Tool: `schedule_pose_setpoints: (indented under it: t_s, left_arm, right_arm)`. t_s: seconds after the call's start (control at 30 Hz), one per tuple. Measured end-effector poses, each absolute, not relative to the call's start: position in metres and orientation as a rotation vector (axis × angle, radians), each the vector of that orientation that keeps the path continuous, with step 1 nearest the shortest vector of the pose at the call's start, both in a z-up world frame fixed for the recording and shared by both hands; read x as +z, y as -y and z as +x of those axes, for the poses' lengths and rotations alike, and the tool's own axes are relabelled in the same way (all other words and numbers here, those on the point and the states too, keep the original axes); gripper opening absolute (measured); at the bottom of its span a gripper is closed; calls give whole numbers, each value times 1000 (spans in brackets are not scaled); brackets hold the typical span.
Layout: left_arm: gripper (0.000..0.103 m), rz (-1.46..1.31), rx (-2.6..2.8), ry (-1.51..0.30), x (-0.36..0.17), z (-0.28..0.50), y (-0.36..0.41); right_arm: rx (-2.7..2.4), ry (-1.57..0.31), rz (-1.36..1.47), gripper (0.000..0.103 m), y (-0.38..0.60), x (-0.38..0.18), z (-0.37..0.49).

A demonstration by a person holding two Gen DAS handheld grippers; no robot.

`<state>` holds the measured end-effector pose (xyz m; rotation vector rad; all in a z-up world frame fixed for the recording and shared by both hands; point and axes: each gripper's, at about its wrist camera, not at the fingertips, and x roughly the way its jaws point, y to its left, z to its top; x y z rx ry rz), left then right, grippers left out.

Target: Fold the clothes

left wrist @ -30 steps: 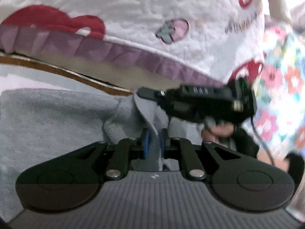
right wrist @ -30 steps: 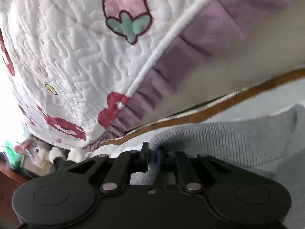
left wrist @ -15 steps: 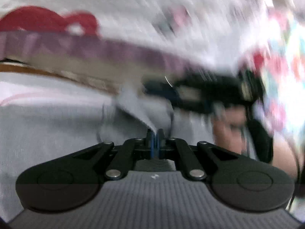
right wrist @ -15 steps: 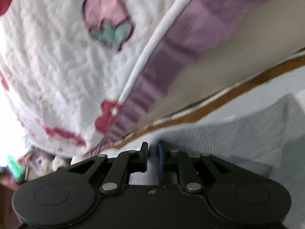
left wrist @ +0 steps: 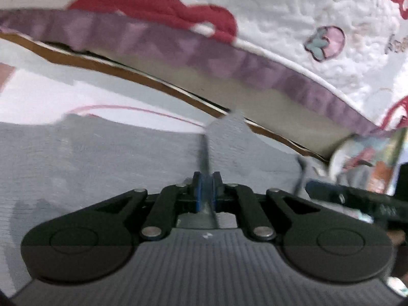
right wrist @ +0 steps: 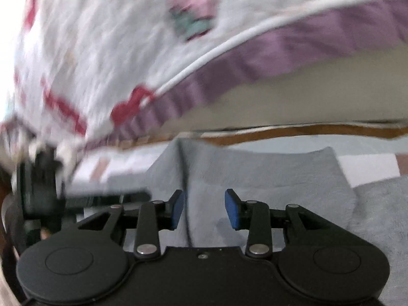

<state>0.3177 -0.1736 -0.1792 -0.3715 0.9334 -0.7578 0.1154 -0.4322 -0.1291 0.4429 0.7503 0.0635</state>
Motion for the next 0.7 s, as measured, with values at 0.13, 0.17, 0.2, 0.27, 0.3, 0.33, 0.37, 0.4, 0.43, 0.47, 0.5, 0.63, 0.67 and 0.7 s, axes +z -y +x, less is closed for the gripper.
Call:
schedule_pose_setpoints:
  t_s: [0.13, 0.17, 0.2, 0.27, 0.3, 0.33, 0.37, 0.4, 0.43, 0.47, 0.5, 0.63, 0.67, 0.7]
  left_arm:
    - [11, -384, -783, -895, -168, 309, 163]
    - [13, -370, -795, -888, -163, 305, 162]
    - [17, -355, -812, -883, -159, 300, 163]
    - [23, -319, -843, -886, -153, 290, 168]
    - [24, -288, -856, -887, -151, 285, 172]
    - [24, -251, -865, -883, -149, 279, 177]
    - [24, -210, -870, -880, -148, 273, 183]
    - [24, -172, -873, -881, -147, 267, 188]
    - [24, -151, -876, -885, -148, 263, 191]
    - [24, -136, -879, -889, -149, 259, 194]
    - [24, -142, -882, -897, -150, 257, 195]
    - [24, -151, -873, -917, -152, 250, 191]
    - [24, -147, -864, -917, -153, 248, 189]
    - [24, -145, -860, -917, -154, 247, 187]
  right_arm:
    - [105, -801, 267, 42, 399, -128, 118]
    - [85, -802, 211, 42, 393, -128, 114]
    - [49, -802, 175, 43, 393, -129, 108]
    - [-35, -799, 124, 45, 399, -132, 94]
    - [-88, -794, 107, 45, 406, -134, 86]
    - [-144, -783, 99, 45, 415, -135, 77]
    - [-198, -769, 103, 45, 426, -134, 66]
    - [-248, -758, 118, 45, 438, -133, 54]
    - [-301, -749, 138, 45, 451, -131, 42]
    - [-357, -742, 161, 47, 465, -128, 28]
    - [-410, -733, 178, 47, 479, -126, 14]
    - [-609, -691, 274, 48, 530, -120, -49]
    - [-656, -679, 312, 48, 543, -119, -67]
    - [-696, -666, 343, 48, 554, -118, -81]
